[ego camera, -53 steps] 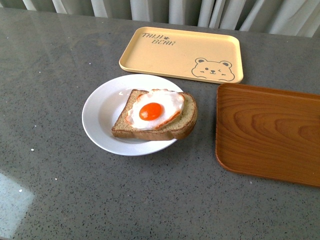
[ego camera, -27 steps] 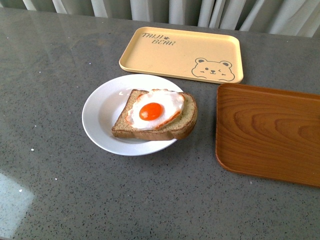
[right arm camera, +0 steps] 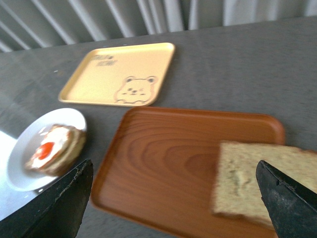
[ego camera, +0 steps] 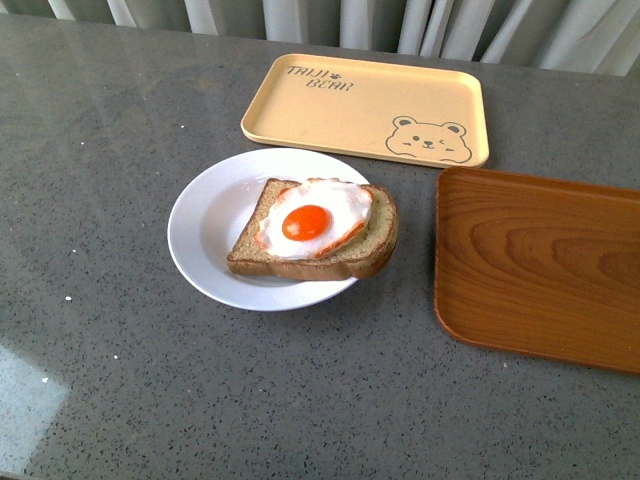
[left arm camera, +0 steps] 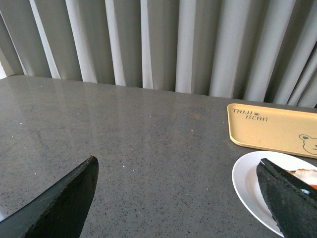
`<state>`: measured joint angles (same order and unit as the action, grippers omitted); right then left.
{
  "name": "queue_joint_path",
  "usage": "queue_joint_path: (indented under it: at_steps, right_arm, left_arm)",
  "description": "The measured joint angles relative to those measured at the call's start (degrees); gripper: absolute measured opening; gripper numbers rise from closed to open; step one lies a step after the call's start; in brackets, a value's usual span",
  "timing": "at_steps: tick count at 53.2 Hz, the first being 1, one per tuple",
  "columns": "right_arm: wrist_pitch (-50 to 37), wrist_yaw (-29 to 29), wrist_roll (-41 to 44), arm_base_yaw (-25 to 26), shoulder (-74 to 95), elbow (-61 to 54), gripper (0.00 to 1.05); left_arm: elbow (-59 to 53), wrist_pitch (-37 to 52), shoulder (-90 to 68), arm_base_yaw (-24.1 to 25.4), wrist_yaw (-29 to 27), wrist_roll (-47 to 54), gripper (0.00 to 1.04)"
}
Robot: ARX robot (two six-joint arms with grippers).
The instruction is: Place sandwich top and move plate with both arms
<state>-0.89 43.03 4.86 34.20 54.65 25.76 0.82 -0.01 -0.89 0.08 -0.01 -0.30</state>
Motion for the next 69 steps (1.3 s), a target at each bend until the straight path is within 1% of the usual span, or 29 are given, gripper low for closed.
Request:
queue_joint_path:
  at_steps: [3,11,17,22,32,46,69]
  right_arm:
    - [-0.8,1.4,1.2,3.5,7.8,3.2,0.96]
    - [-0.4,2.6,5.2,11.0,30.1,10.8,0.96]
    - [-0.7,2.6,6.9,15.3,42.7,15.9,0.96]
    - [-1.4,2.4,7.5,16.6,47.7,17.6,0.96]
    - [-3.1,2.1,7.7,15.7,54.2,18.5,0.96]
    - [-8.1,1.5,2.8,12.0,57.6,19.4,0.96]
    - [-9.7,-0.7,-0.7,9.5,59.6,20.0,0.95]
  left_arm:
    - [0.0,0.0,0.0,0.0,0.0,0.0,0.96]
    - [0.0,0.0,0.0,0.0,0.0,0.0,0.96]
    - [0.0,0.0,0.0,0.0,0.0,0.0,0.96]
    - [0.0,0.0,0.0,0.0,0.0,0.0,0.96]
    - [0.0,0.0,0.0,0.0,0.0,0.0,0.96]
    - [0.0,0.0,0.0,0.0,0.0,0.0,0.96]
    - [0.0,0.0,0.0,0.0,0.0,0.0,0.96]
